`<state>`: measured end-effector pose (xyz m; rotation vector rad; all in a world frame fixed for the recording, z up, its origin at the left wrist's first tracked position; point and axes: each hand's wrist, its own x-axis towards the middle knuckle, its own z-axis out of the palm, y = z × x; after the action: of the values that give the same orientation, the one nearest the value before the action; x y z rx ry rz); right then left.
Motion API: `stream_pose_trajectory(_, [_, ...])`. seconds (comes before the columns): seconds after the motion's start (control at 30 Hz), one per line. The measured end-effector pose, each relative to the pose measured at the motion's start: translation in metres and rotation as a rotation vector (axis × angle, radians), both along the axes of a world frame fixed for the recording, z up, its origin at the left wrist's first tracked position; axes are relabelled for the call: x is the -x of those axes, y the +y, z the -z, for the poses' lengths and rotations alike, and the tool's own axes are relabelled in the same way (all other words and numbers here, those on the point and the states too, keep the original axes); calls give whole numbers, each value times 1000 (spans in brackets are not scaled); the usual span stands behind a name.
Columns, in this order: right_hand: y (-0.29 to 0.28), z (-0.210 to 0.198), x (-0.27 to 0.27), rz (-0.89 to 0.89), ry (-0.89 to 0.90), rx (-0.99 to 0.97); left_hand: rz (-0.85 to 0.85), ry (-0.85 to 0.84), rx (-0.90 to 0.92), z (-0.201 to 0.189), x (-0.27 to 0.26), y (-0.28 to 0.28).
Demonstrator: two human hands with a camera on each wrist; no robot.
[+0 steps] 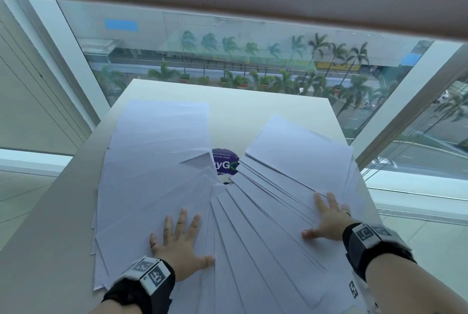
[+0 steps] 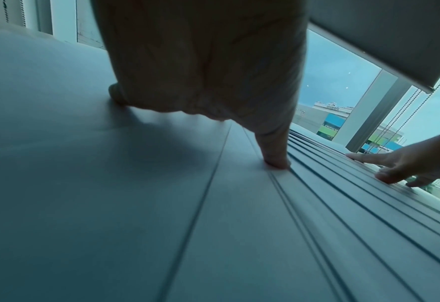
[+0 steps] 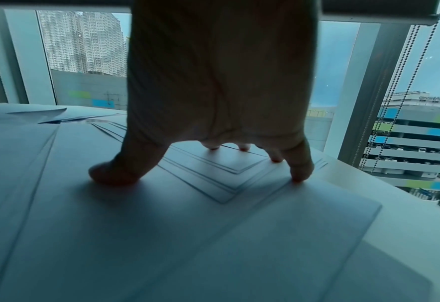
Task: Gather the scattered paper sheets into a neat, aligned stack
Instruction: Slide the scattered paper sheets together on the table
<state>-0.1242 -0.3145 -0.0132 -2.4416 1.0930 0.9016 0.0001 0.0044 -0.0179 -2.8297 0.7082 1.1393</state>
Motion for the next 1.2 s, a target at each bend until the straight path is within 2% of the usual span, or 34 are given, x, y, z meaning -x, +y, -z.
stream_pose_trajectory(0.27, [20,-1,15,32,-10,-25,0,-27,27,-4,3,4])
stream_pose_trajectory(0.4, [26,-7,17,38,-28,-31,-37,-8,98,-6,8,0])
stream_pose_trajectory(0.6, [36,-19,22,-24,41,-84,-80,4,203,-8,21,-11])
stream_pose_trajectory(1.0, [87,-19,47,-128,53,-154,-77,18,255,-13,21,-9])
stream_pose_trajectory(1.13, [83,-24,45,-142,-26,-140,-83,24,269,-11,21,-10])
stream_pose_trajectory(1.2, [71,-26,39,-66,-165,-114,-75,16,266,-11,21,-10])
